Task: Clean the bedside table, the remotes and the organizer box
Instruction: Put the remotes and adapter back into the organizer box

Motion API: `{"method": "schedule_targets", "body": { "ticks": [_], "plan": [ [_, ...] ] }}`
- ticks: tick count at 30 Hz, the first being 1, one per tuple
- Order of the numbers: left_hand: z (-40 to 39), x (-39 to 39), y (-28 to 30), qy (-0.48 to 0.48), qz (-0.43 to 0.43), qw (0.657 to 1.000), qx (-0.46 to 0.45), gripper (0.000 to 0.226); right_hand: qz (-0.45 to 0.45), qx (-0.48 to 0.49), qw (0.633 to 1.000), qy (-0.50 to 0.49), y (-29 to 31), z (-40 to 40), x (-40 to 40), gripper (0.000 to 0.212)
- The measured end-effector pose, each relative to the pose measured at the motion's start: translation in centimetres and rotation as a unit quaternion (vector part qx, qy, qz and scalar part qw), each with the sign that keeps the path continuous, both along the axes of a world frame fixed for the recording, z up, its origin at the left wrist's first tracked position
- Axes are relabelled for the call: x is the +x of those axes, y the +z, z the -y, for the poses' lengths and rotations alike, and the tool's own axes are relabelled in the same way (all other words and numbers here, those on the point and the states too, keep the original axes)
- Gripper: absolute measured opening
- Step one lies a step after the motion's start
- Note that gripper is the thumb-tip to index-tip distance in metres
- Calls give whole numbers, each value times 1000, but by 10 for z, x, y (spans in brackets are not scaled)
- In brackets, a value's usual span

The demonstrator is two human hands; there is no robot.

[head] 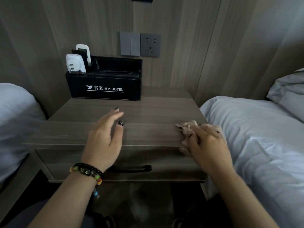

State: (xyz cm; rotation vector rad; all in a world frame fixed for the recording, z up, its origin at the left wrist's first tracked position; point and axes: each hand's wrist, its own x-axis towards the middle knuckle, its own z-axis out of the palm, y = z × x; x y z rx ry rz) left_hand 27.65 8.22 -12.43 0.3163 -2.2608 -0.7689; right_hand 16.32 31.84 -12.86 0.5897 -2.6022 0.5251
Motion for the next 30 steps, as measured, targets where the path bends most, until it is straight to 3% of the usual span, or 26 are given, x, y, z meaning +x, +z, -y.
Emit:
{"method": "schedule_targets", "body": {
  "ticks": [2,4,7,10,15,21,27,30],
  "plan": [
    [-6,-4,-2,-25,13,999,-19,38,-13,-13,1000,-23,-4,22,17,40],
    [-14,-8,-1,-46,21,998,-26,39,-11,-29,998,46,-9,43,43,42],
    [-25,-10,0,-73,26,997,-29,39,89,-25,980,177,-3,36,57,56],
    [-43,-9,1,-126,35,989,-63,43,173,-42,955,238,6,1,38,57],
    [-74,-21,-4,-193,129,936,-263,57,76,85,958,265,-2,-25,13,59],
    [-87,-32,-3,-132,190,909,-348,54,81,71,954,280,6,-33,-14,58],
    [-93,-51,20,-168,265,896,-314,63,167,94,927,322,31,-35,-29,55],
    [-94,-51,25,-177,290,885,-319,73,149,91,928,329,30,-42,-29,56]
  ]
}}
